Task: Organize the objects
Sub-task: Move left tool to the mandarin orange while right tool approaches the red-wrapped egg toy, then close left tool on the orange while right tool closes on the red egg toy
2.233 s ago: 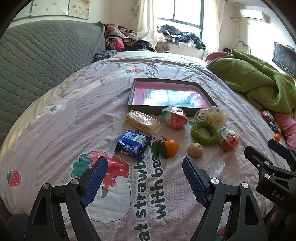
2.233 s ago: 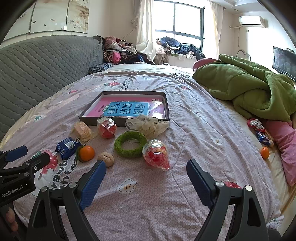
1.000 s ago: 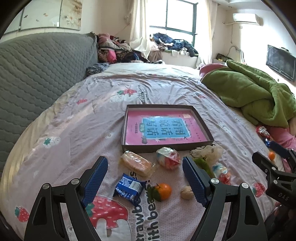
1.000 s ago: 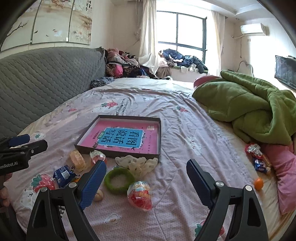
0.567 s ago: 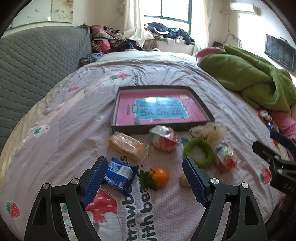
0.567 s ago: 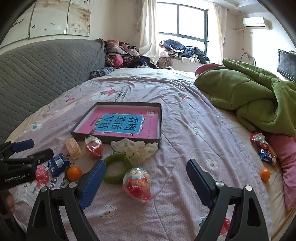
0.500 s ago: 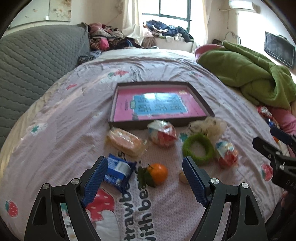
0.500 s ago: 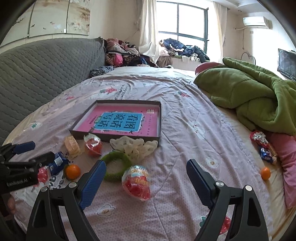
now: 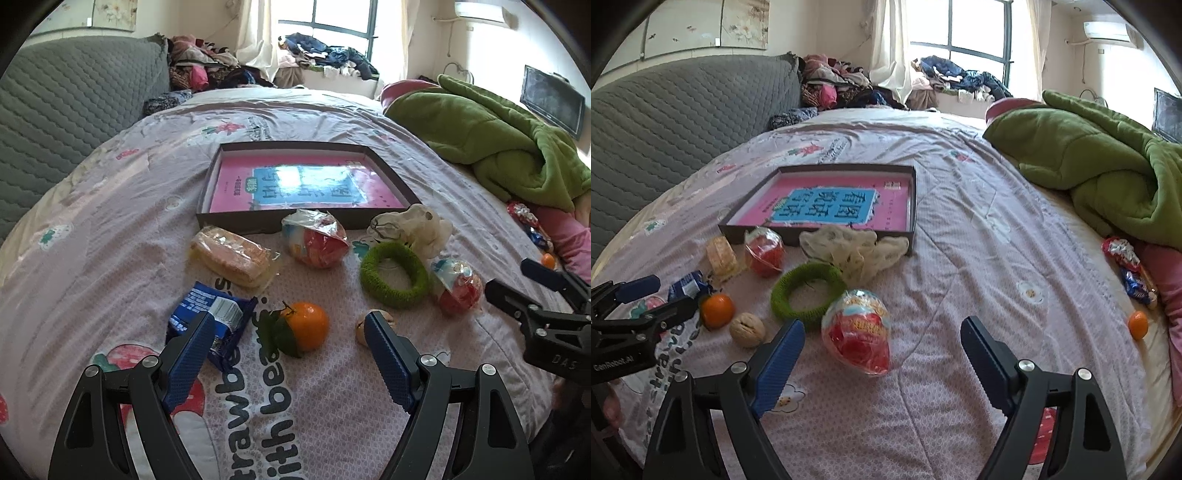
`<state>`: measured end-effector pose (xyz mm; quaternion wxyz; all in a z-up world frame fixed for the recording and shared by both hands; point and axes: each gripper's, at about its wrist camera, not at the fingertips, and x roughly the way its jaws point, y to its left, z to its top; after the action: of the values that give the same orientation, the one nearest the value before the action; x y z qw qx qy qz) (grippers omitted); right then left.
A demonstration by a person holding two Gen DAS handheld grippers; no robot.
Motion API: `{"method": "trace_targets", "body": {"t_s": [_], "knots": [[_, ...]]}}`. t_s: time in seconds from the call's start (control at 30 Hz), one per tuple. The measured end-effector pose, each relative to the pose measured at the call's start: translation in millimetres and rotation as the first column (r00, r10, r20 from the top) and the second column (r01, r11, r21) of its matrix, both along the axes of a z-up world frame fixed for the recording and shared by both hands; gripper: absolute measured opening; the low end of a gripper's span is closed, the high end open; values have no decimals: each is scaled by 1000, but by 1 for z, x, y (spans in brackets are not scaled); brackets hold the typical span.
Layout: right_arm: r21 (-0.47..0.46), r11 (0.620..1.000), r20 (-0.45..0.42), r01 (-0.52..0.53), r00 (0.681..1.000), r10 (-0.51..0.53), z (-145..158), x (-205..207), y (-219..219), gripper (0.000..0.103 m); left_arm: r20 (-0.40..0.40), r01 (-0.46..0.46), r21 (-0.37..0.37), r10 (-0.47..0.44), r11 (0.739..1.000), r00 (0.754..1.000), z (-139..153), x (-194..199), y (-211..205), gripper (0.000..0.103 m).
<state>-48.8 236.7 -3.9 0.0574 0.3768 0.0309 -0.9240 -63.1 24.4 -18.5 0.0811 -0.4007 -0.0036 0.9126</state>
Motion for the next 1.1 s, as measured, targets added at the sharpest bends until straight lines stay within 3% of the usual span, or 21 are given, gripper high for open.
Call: {"method": "trace_targets", "body": {"t_s": [0.13, 0.23, 0.47, 1.0, 1.1], "knots": [[10, 1000, 18, -5, 1000, 5, -10, -6, -2, 85, 18, 21, 7, -21, 1000, 1000, -8, -4, 2, 80], [11, 1000, 29, -10, 1000, 10, -15, -10, -4, 85, 25, 41, 2, -41, 999, 999, -12, -5, 5, 65], [3, 1000, 43, -1, 999, 0, -21, -15, -2, 85, 50, 67, -16, -66, 998, 997, -22, -11, 9, 56], [-1, 1000, 64, -6, 998, 6, -31, -29, -7, 85, 90, 83, 2, -83, 997, 992, -39, -31, 19, 55], [7, 1000, 76, -3, 997, 3, -35, -33, -8, 82, 86, 82, -24, -79, 996, 993, -41, -33, 22, 54]]}}
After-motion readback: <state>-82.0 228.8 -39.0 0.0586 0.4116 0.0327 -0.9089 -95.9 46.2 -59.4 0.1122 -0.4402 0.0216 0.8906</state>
